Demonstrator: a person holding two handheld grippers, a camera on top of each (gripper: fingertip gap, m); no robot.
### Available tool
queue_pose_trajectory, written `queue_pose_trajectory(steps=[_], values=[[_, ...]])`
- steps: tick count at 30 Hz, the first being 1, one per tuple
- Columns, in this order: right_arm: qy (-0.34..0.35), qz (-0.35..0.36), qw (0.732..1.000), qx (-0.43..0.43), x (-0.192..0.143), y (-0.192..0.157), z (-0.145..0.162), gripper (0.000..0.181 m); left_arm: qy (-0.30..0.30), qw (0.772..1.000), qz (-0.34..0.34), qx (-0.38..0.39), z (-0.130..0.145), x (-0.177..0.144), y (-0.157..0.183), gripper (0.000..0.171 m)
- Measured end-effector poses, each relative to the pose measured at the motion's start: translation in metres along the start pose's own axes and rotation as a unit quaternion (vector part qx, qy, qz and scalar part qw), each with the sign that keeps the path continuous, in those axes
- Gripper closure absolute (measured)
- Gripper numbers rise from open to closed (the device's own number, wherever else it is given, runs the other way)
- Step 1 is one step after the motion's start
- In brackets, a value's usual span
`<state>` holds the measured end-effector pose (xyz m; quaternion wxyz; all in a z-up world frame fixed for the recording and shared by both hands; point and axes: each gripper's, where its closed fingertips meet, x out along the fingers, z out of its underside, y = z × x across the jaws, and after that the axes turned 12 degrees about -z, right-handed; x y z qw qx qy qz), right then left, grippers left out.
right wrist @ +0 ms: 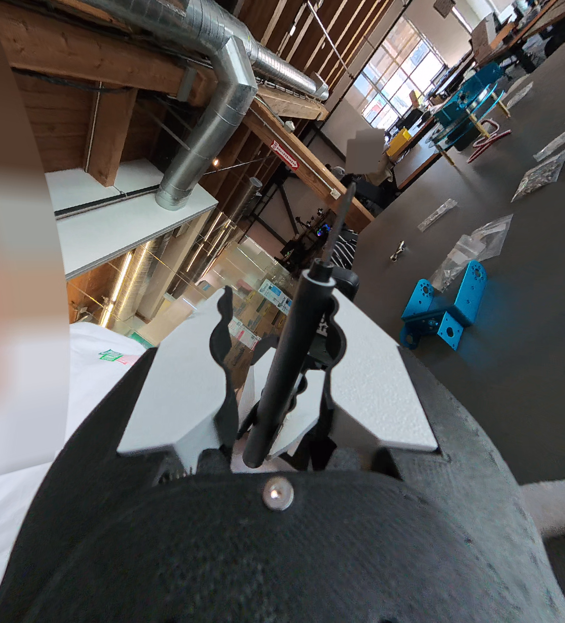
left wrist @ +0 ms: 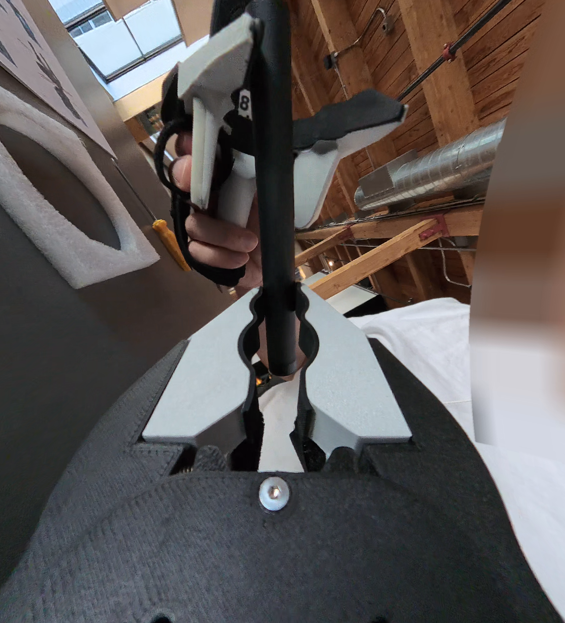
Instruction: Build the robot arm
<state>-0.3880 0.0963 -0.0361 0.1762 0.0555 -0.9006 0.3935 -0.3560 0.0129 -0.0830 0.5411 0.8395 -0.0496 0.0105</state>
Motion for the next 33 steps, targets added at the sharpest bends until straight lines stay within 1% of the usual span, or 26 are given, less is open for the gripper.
queue_pose_trajectory(steps=[2, 3, 5, 6, 7, 8, 10, 11, 14, 15, 16, 19, 20, 22, 23, 24, 25, 26, 28, 29, 31, 33], values=[[0.016, -0.002, 1.000, -0.001, -0.005, -0.001, 0.000, 0.137, 0.001, 1.000, -0.010, 0.018, 0.002, -0.001, 0.001, 0.155], [0.033, 0.001, 0.999, 0.010, -0.009, 0.000, -0.001, 0.138, 0.005, 1.000, -0.008, 0.023, 0.002, -0.002, 0.004, 0.155], [0.067, -0.030, 0.997, 0.031, -0.014, -0.005, -0.006, 0.137, 0.013, 1.000, -0.003, 0.022, 0.001, -0.004, 0.008, 0.156], [0.077, -0.050, 0.995, 0.045, -0.016, -0.009, -0.007, 0.141, 0.016, 1.000, -0.002, 0.021, 0.000, -0.004, 0.009, 0.156], [0.080, -0.062, 0.993, 0.053, -0.018, -0.010, -0.006, 0.152, 0.018, 1.000, -0.006, 0.022, 0.000, -0.005, 0.009, 0.156], [0.071, -0.056, 0.994, 0.054, -0.020, -0.007, -0.001, 0.162, 0.018, 0.999, -0.016, 0.025, 0.000, -0.005, 0.007, 0.155], [0.038, -0.021, 0.998, 0.046, -0.021, 0.002, 0.012, 0.162, 0.013, 0.998, -0.041, 0.036, 0.002, -0.005, 0.001, 0.156], [0.023, -0.016, 0.999, 0.041, -0.020, 0.002, 0.017, 0.160, 0.010, 0.998, -0.055, 0.041, 0.003, -0.005, -0.002, 0.155], [0.012, -0.007, 0.999, 0.049, -0.018, 0.002, 0.023, 0.153, 0.005, 0.996, -0.079, 0.043, 0.005, -0.006, -0.009, 0.156], [0.006, 0.002, 0.998, 0.055, -0.018, 0.005, 0.025, 0.144, 0.003, 0.995, -0.085, 0.043, 0.005, -0.006, -0.012, 0.155], [-0.001, 0.016, 0.998, 0.063, -0.018, 0.009, 0.027, 0.140, 0.002, 0.995, -0.086, 0.043, 0.006, -0.006, -0.013, 0.155], [-0.010, 0.056, 0.994, 0.090, -0.020, 0.021, 0.034, 0.137, 0.001, 0.995, -0.087, 0.037, 0.007, -0.005, -0.016, 0.155], [-0.010, 0.059, 0.993, 0.102, -0.020, 0.023, 0.036, 0.136, 0.001, 0.995, -0.090, 0.036, 0.007, -0.005, -0.018, 0.155], [-0.008, 0.041, 0.992, 0.120, -0.016, 0.020, 0.037, 0.136, -0.004, 0.995, -0.097, 0.033, 0.008, -0.004, -0.022, 0.155], [-0.005, 0.038, 0.991, 0.127, -0.016, 0.020, 0.038, 0.138, -0.006, 0.995, -0.099, 0.032, 0.009, -0.003, -0.024, 0.155], [-0.003, 0.032, 0.991, 0.131, -0.015, 0.019, 0.037, 0.152, -0.006, 0.995, -0.100, 0.030, 0.009, -0.003, -0.024, 0.155], [-0.002, 0.031, 0.990, 0.135, -0.015, 0.020, 0.038, 0.158, -0.005, 0.995, -0.098, 0.028, 0.009, -0.003, -0.024, 0.155], [-0.004, 0.032, 0.990, 0.138, -0.015, 0.022, 0.039, 0.158, -0.006, 0.995, -0.099, 0.026, 0.009, -0.002, -0.025, 0.155], [-0.010, 0.031, 0.990, 0.138, -0.015, 0.023, 0.042, 0.165, -0.007, 0.994, -0.103, 0.027, 0.009, -0.002, -0.026, 0.155], [-0.015, 0.033, 0.990, 0.137, -0.015, 0.024, 0.043, 0.166, -0.009, 0.994, -0.105, 0.027, 0.010, -0.002, -0.026, 0.155], [-0.019, 0.036, 0.990, 0.134, -0.013, 0.025, 0.044, 0.161, -0.010, 0.993, -0.113, 0.027, 0.010, -0.002, -0.029, 0.155], [-0.015, 0.038, 0.990, 0.132, -0.013, 0.026, 0.042, 0.166, -0.005, 0.994, -0.108, 0.025, 0.008, -0.003, -0.027, 0.155]])
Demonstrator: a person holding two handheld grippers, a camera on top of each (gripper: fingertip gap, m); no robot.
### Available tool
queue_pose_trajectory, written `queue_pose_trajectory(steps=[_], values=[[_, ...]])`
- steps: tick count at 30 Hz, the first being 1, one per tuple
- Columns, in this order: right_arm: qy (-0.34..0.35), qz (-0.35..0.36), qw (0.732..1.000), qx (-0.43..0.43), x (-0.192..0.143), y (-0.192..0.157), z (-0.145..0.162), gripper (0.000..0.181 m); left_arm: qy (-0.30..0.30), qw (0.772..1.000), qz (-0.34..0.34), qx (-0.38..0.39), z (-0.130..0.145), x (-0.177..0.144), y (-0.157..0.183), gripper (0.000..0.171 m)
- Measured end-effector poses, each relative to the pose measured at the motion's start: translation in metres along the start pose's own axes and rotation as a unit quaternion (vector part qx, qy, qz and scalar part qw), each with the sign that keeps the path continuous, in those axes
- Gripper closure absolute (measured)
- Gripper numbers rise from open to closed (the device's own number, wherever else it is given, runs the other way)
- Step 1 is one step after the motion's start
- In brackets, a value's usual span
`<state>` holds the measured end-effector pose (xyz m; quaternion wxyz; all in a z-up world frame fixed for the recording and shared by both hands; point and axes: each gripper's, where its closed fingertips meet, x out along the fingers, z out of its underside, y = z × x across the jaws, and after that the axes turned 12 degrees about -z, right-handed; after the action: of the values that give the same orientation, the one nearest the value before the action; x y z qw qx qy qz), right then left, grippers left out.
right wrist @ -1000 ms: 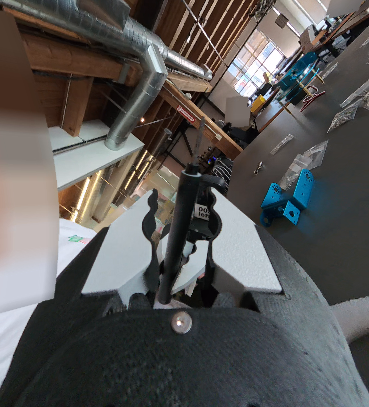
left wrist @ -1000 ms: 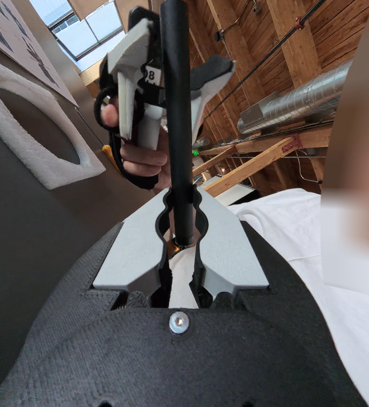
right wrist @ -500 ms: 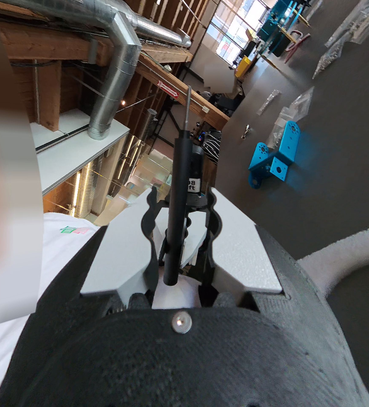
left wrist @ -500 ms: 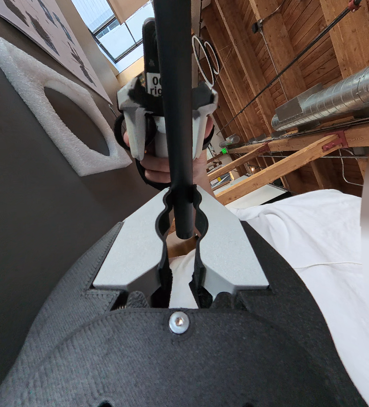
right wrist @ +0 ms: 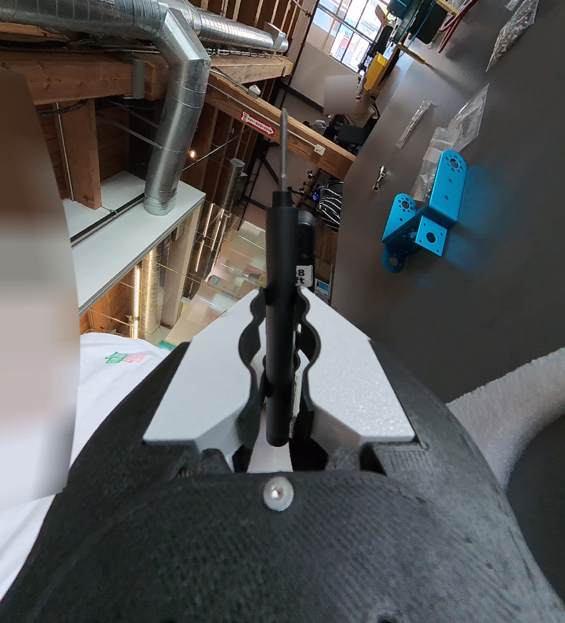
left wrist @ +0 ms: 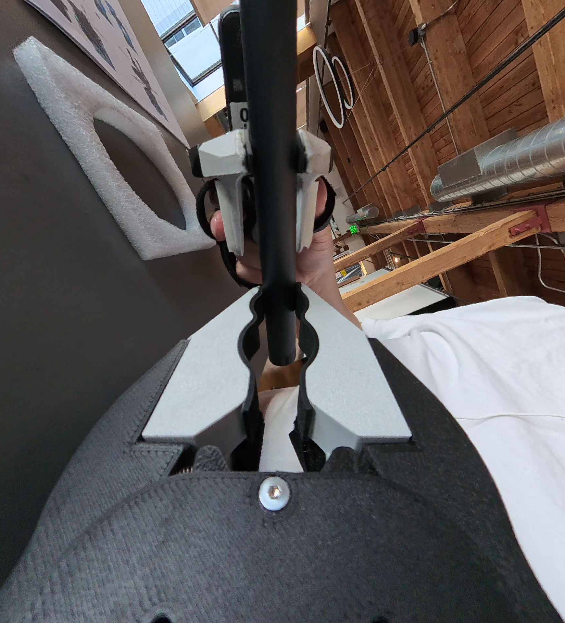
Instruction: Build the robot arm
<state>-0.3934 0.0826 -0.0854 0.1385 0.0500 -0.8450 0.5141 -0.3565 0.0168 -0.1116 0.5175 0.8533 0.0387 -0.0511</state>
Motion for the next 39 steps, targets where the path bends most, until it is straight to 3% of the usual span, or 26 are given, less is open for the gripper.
queue_pose_trajectory(steps=[7, 12, 16, 18, 22, 24, 27, 30, 35, 39], values=[[-0.001, -0.012, 1.000, 0.011, -0.001, 0.002, 0.002, 0.166, -0.002, 1.000, -0.009, -0.002, 0.001, 0.000, -0.003, 0.154], [-0.005, -0.020, 1.000, 0.011, -0.006, 0.005, 0.005, 0.167, -0.027, 0.997, -0.073, 0.010, 0.010, -0.011, -0.015, 0.119], [-0.022, -0.024, 0.999, 0.015, -0.009, 0.004, 0.006, 0.166, -0.041, 0.995, -0.088, -0.010, 0.014, -0.037, -0.017, 0.128], [-0.045, -0.019, 0.998, 0.026, -0.012, 0.004, 0.011, 0.166, -0.017, 0.987, -0.157, 0.032, -0.001, -0.061, -0.035, 0.139], [-0.092, -0.005, 0.994, 0.063, -0.017, 0.007, 0.025, 0.167, 0.016, 0.929, -0.315, 0.196, -0.056, -0.112, -0.066, 0.128], [-0.116, -0.005, 0.990, 0.085, -0.018, 0.009, 0.032, 0.167, -0.007, 0.892, -0.346, 0.289, -0.075, -0.121, -0.073, 0.116], [-0.117, -0.027, 0.987, 0.111, -0.015, 0.007, 0.031, 0.166, -0.090, 0.841, -0.358, 0.395, -0.077, -0.121, -0.091, 0.111], [-0.131, -0.032, 0.984, 0.120, -0.013, 0.007, 0.033, 0.166, -0.158, 0.781, -0.364, 0.482, -0.079, -0.120, -0.107, 0.120], [-0.136, -0.042, 0.980, 0.141, -0.012, 0.004, 0.034, 0.166, -0.261, 0.735, -0.304, 0.547, -0.077, -0.112, -0.105, 0.130], [-0.139, -0.047, 0.976, 0.161, -0.011, 0.002, 0.037, 0.166, -0.359, 0.675, -0.270, 0.586, -0.071, -0.112, -0.116, 0.139]])
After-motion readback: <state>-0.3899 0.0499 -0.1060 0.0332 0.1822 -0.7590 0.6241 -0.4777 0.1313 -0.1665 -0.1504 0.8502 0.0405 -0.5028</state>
